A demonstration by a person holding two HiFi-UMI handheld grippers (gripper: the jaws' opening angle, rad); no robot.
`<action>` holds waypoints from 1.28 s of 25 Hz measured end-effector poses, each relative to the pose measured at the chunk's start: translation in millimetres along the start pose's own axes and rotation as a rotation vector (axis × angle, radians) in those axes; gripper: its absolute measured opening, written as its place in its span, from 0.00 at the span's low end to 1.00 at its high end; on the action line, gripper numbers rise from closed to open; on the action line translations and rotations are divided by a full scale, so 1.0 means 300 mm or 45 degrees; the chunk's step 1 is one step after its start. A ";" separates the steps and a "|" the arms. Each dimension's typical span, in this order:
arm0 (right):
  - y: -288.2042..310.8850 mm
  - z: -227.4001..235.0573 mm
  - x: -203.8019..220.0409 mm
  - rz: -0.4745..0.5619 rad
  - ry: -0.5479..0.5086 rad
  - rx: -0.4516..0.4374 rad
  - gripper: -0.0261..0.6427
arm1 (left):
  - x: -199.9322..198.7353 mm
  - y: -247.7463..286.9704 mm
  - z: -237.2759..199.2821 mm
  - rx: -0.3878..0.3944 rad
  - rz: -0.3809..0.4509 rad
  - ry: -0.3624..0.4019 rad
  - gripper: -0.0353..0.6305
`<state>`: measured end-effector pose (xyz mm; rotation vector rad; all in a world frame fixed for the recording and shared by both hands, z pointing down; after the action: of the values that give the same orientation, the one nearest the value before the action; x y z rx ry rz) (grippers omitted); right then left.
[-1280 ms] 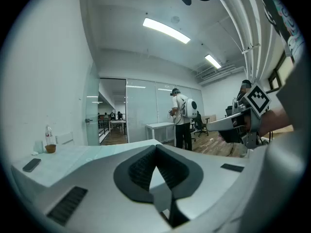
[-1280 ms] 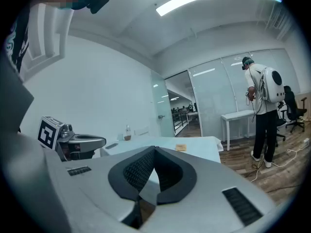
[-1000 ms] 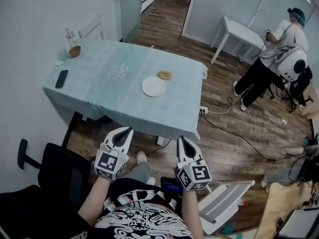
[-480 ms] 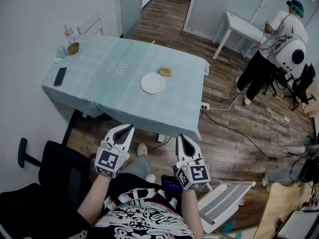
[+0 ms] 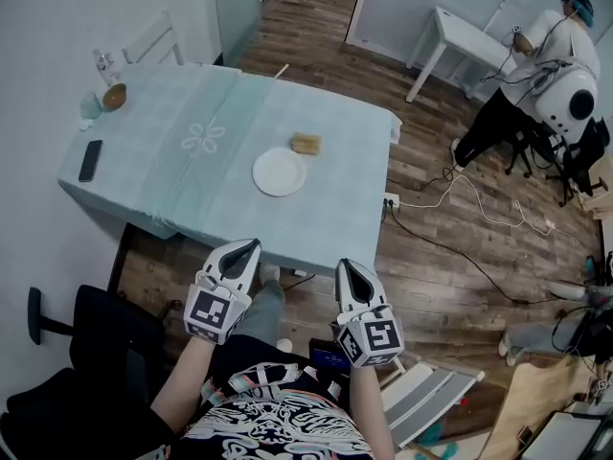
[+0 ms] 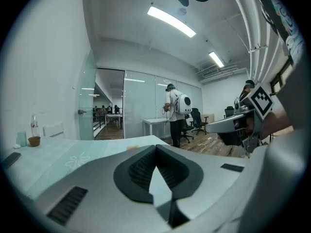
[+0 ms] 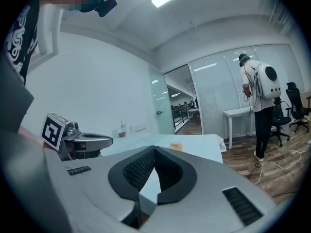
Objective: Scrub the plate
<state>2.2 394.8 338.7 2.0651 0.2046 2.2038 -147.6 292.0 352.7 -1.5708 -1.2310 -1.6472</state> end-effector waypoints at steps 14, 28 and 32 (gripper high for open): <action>0.517 0.273 -0.054 0.008 0.044 -0.017 0.05 | -0.097 0.475 -0.343 -0.044 -0.060 -0.029 0.09; 0.879 0.429 -0.027 -0.133 0.005 -0.025 0.06 | -0.078 0.752 -0.495 -0.018 -0.152 -0.030 0.09; 0.938 0.432 -0.051 -0.143 -0.035 -0.079 0.06 | -0.083 0.811 -0.517 -0.002 -0.141 -0.029 0.09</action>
<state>135.1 117.8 381.5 1.9986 0.2402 2.0892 -4.1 45.8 403.0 -1.5509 -1.3503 -1.7037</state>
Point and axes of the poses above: the fingertips, and each gripper's own axes: y forward along the fingers, z to its right, x out of its underside, the point moved 2 cm from there along -y, backward along the fingers, and after that the axes turned 6 degrees about -y, right-handed, at the moved point
